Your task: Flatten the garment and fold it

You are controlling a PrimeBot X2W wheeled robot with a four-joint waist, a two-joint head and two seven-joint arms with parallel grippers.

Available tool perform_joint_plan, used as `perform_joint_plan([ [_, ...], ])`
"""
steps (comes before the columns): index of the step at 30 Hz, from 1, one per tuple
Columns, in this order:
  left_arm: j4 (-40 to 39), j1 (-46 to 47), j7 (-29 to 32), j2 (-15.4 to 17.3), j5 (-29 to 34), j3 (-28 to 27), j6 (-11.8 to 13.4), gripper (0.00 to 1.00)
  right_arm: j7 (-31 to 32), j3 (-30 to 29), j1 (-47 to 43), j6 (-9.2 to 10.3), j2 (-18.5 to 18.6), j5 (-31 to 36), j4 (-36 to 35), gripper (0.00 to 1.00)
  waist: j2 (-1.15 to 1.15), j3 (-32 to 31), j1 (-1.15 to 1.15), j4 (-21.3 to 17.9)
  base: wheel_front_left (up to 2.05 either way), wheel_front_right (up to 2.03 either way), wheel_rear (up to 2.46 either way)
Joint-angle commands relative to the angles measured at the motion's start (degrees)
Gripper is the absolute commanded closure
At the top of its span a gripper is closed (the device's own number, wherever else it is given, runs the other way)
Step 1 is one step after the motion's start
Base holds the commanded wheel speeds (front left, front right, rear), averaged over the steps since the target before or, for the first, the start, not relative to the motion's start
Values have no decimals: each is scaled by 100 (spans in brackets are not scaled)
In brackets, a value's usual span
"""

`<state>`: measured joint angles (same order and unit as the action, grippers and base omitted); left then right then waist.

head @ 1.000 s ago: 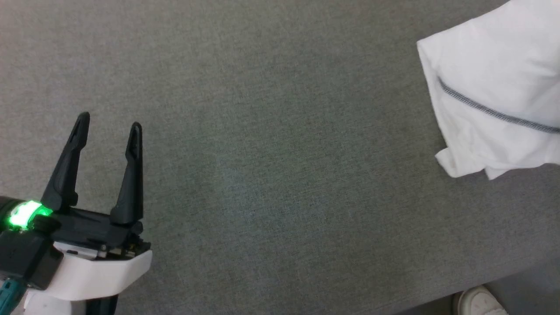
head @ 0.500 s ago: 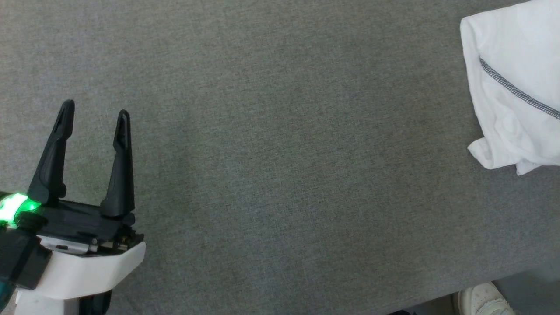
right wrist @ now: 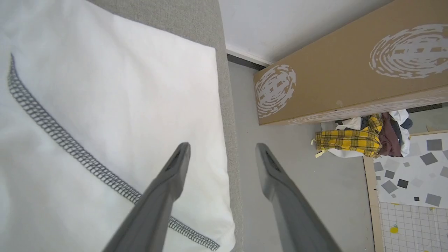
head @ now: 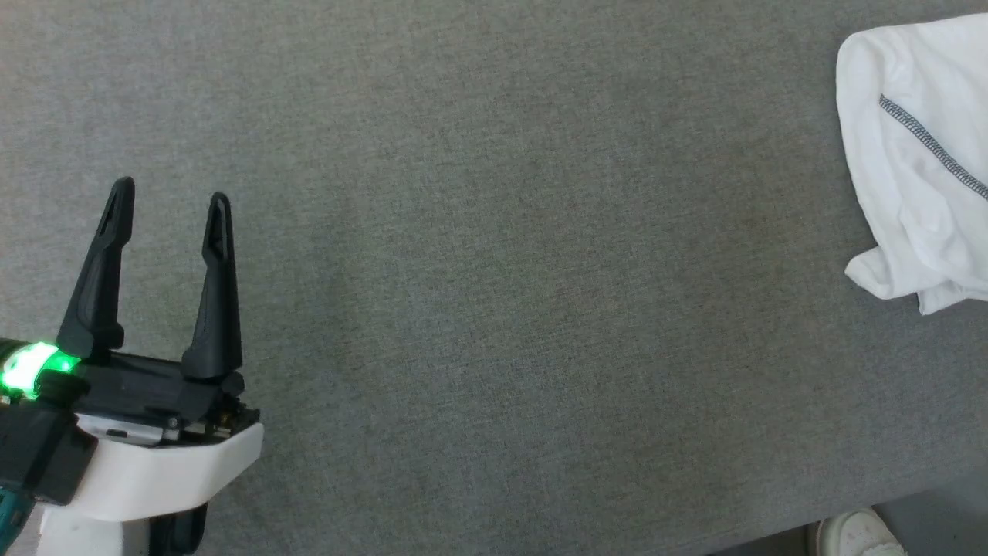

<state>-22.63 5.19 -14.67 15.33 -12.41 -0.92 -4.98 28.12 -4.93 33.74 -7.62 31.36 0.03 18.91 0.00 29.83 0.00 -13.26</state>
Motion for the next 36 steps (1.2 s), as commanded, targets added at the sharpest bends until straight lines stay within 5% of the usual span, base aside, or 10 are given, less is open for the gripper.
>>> perform_joint_plan([
  [1,25,93,-31,-52,21,-34,-10,0,-51,-2,3,13,0,11,-7,0,0,-151,0,36,0,0,0],
  [13,284,-254,-32,-490,20,-110,-61,0,-568,-408,-386,13,-534,-310,-329,0,0,-1136,0,255,0,0,0],
  [23,413,-692,-32,-824,59,-271,-86,0,-1166,-556,-1136,13,-1119,-562,-1287,0,0,-1797,0,577,0,0,0],
  [36,853,-1048,-32,-1051,261,-234,-46,0,-2342,-422,-2464,13,-2166,36,-2640,0,0,-2249,0,989,0,0,0],
])
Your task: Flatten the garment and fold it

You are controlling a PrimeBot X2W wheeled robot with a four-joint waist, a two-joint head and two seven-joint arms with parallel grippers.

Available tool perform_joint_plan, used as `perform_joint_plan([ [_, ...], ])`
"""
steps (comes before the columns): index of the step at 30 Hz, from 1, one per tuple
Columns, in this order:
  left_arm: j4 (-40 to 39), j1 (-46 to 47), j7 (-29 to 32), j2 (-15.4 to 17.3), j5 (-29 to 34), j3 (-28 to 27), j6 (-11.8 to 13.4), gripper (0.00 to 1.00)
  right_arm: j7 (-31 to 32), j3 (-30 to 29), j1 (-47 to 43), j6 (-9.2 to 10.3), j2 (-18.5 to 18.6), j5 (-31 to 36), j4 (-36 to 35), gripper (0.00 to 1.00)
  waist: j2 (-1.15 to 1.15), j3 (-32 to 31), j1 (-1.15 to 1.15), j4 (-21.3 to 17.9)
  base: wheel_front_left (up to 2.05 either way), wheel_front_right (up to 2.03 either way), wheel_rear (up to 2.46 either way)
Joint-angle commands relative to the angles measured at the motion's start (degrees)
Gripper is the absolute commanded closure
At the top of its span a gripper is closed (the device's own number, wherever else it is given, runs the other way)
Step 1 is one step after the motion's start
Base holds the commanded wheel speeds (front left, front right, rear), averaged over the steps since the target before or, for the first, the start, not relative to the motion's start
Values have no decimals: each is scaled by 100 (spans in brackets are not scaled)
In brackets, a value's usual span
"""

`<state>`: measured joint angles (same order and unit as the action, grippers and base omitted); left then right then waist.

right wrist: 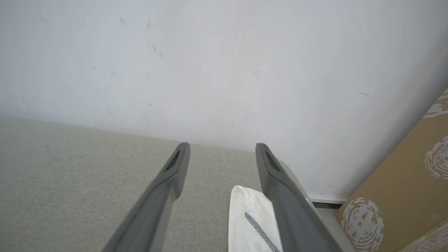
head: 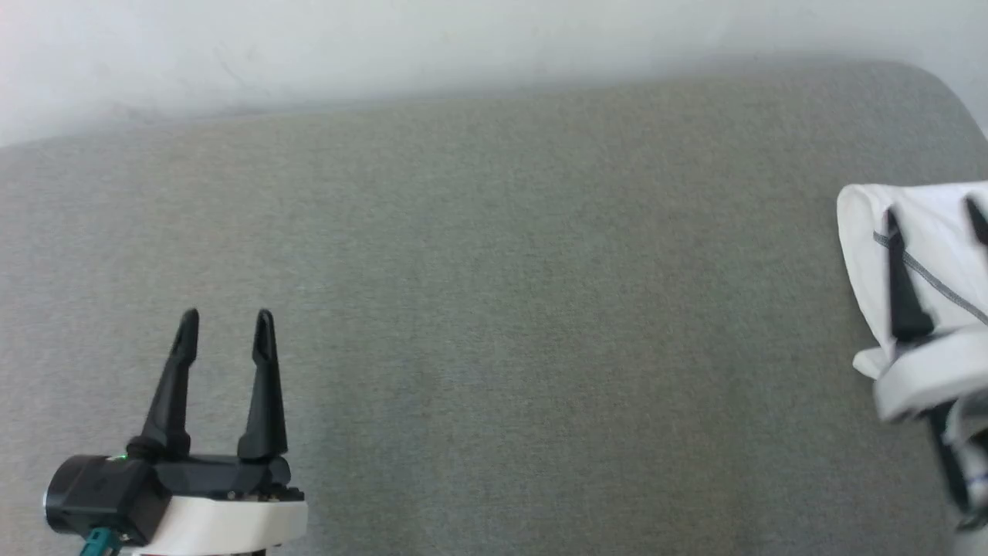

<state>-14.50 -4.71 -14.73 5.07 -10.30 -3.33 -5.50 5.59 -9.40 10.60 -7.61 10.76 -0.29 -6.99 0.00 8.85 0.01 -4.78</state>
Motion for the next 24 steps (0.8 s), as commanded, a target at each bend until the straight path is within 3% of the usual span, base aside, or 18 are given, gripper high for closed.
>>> perform_joint_plan([
  [1,79,-84,-27,-34,74,17,5,0,-184,42,-278,12,-210,142,-83,0,0,-184,-1,161,0,0,0],
  [9,364,-353,-27,-103,213,145,-19,0,-954,47,-1029,12,-715,536,65,0,0,-428,-1,291,0,0,0],
  [24,903,-861,-27,-192,238,256,72,0,-1638,-32,-1660,12,-787,318,888,0,0,-818,-1,467,0,0,0],
])
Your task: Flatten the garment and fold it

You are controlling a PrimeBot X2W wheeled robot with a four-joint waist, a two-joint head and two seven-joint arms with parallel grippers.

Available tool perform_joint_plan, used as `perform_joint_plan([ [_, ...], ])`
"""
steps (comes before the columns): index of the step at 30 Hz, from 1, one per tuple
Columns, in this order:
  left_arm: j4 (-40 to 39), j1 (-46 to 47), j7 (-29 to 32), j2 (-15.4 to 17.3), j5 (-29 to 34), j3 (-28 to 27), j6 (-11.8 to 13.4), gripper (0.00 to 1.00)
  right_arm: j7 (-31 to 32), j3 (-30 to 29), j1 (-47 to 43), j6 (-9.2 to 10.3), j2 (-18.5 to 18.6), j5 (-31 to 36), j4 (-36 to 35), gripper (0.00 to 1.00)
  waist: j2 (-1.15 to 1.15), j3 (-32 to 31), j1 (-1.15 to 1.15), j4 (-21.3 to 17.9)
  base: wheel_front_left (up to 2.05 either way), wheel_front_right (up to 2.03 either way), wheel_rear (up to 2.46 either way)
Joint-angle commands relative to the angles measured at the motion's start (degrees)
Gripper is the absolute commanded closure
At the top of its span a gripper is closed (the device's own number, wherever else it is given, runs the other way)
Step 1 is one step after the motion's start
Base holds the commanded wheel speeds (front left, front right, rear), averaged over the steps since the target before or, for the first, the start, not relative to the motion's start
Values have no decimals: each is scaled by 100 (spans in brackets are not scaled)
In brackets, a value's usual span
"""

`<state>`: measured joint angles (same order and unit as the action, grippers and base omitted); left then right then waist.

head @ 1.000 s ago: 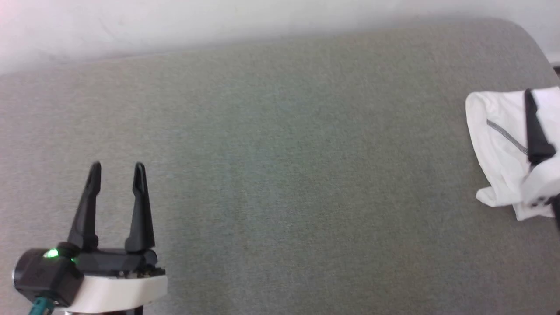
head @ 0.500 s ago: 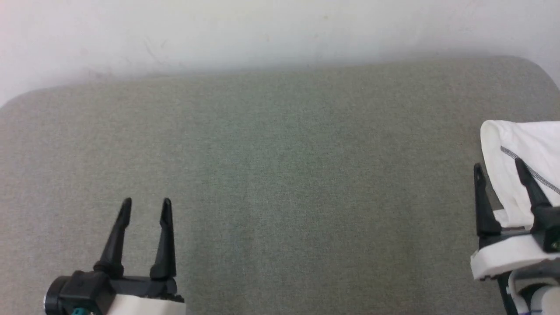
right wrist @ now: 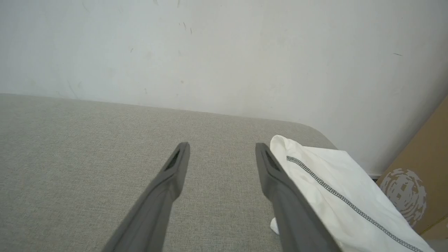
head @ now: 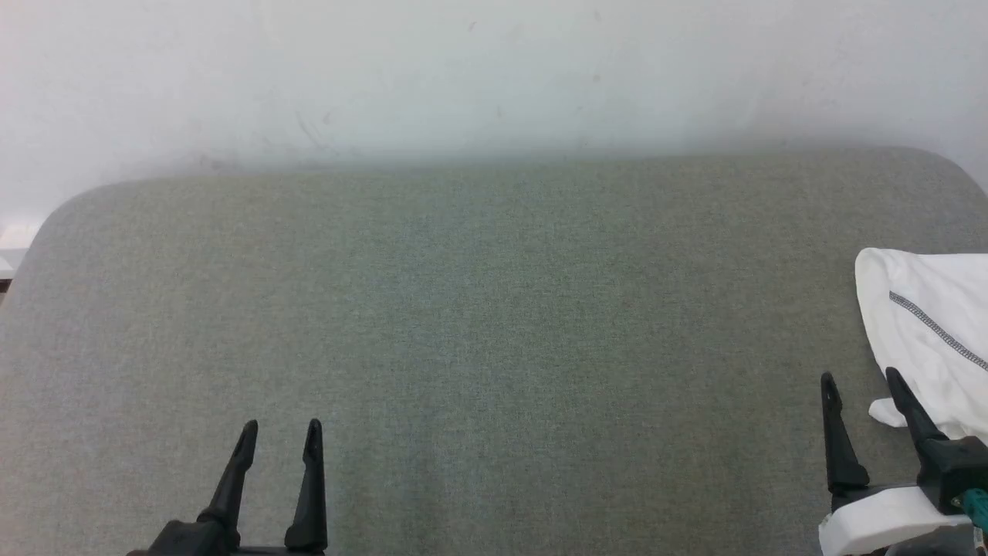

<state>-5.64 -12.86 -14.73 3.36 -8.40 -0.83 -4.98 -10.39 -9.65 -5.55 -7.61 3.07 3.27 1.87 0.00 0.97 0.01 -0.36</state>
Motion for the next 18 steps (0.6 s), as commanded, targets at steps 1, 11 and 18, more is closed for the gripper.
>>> perform_joint_plan([
  [1,40,-61,-27,-23,53,10,22,0,-54,1,-49,12,-18,-48,31,0,0,-43,-1,28,0,0,0],
  [11,107,-1,11,-12,-7,14,1,100,-29,38,0,0,1,-116,164,100,0,-54,-1,21,0,0,0],
  [18,125,49,68,-13,25,17,20,100,18,75,22,0,2,-124,152,100,0,-56,-1,21,0,0,0],
])
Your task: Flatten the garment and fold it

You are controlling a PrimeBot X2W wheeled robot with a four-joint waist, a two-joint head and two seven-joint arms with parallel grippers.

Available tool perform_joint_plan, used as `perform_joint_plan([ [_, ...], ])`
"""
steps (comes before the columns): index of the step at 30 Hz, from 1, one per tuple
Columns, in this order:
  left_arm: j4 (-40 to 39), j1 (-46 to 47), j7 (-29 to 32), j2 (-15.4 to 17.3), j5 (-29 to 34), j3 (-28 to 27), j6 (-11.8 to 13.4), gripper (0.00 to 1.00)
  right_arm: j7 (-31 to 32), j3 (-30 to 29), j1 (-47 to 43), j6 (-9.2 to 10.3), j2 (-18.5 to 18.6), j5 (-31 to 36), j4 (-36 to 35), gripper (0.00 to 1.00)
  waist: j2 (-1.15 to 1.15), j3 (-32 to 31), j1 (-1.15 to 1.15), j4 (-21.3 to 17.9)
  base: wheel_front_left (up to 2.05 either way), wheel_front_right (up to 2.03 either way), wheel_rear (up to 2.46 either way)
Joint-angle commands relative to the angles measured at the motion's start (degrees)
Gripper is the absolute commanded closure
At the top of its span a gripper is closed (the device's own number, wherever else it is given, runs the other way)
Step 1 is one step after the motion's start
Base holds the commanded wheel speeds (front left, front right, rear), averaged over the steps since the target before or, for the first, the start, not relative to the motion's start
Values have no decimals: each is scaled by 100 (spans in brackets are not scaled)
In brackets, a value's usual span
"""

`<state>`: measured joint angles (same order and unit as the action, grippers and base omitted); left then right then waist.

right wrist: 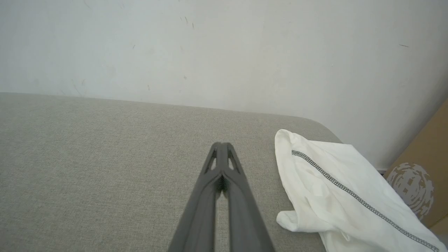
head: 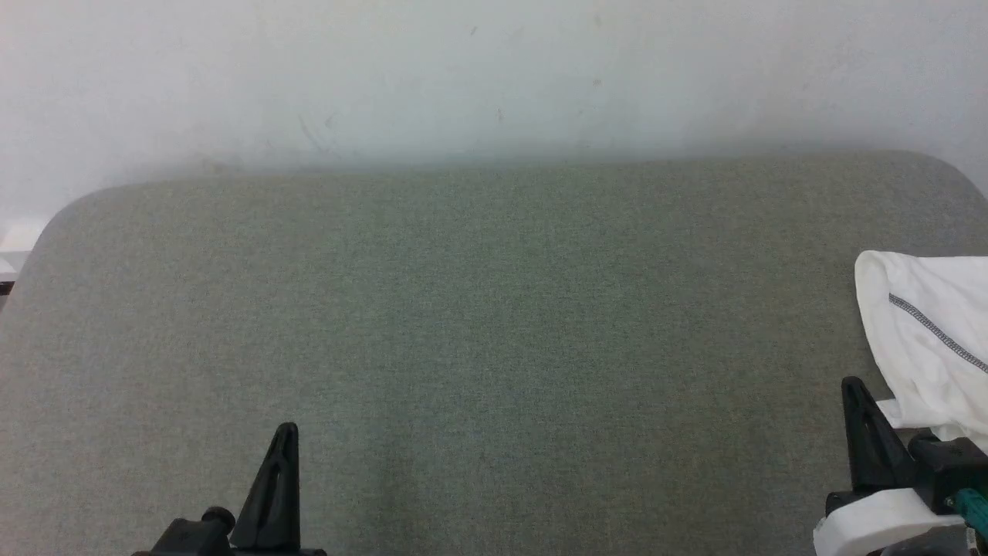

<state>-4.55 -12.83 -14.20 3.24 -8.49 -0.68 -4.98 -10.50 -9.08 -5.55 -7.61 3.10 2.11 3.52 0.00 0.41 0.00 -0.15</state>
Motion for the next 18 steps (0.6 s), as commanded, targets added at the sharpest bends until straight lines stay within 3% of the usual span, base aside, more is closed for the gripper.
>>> perform_joint_plan([
  [1,20,57,27,-2,41,2,24,100,38,26,26,1,-1,-10,-16,100,0,-1,0,0,0,0,0],
  [18,82,232,226,-6,156,12,92,100,182,152,101,2,-4,-39,-64,100,0,-7,0,2,0,0,0],
])
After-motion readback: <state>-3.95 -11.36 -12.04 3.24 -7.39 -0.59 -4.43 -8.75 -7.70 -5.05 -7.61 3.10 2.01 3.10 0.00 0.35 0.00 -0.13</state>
